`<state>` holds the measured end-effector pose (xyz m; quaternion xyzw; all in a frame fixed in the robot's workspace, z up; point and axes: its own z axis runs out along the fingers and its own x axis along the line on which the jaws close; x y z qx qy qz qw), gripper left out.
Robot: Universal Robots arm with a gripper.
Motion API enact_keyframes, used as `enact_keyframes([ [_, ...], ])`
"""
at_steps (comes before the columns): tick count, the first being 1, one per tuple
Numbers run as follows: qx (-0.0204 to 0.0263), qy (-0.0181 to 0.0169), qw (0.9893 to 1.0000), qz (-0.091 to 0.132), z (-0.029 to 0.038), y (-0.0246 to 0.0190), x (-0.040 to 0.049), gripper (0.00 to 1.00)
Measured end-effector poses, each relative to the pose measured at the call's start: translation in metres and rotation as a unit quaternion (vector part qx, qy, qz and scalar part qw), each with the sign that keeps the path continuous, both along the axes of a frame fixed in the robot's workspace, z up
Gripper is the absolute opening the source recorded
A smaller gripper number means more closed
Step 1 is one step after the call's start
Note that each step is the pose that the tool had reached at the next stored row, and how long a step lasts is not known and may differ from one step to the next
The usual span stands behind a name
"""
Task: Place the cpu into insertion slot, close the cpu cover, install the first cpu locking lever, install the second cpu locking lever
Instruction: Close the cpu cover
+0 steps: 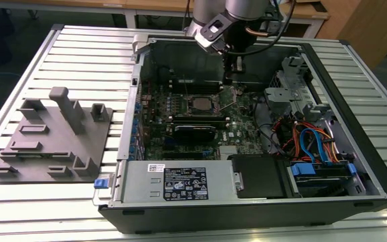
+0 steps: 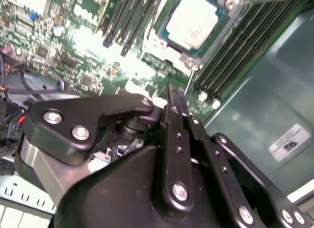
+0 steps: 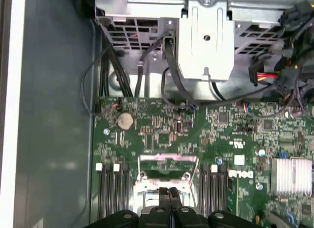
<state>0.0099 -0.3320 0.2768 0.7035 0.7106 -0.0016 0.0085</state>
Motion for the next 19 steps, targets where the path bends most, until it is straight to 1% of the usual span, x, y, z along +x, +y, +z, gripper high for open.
enact_keyframes([
  [4, -0.0001, 0.0004, 1.0000, 0.000, -0.0059, 0.0000, 0.0054, 0.10],
  [5, -0.0001, 0.0006, 1.0000, 0.000, -0.0069, 0.0000, 0.0081, 0.10],
  [9, -0.0003, 0.0047, 1.0000, 0.000, -0.0103, -0.0001, 0.0238, 0.10],
  [11, -0.0003, 0.0065, 1.0000, 0.000, -0.0112, -0.0001, 0.0298, 0.10],
  [17, -0.0003, 0.0099, 1.0000, 0.000, -0.0158, -0.0001, 0.0426, 0.10],
  [19, -0.0003, 0.0106, 0.9999, -0.001, -0.0180, -0.0001, 0.0453, 0.10],
])
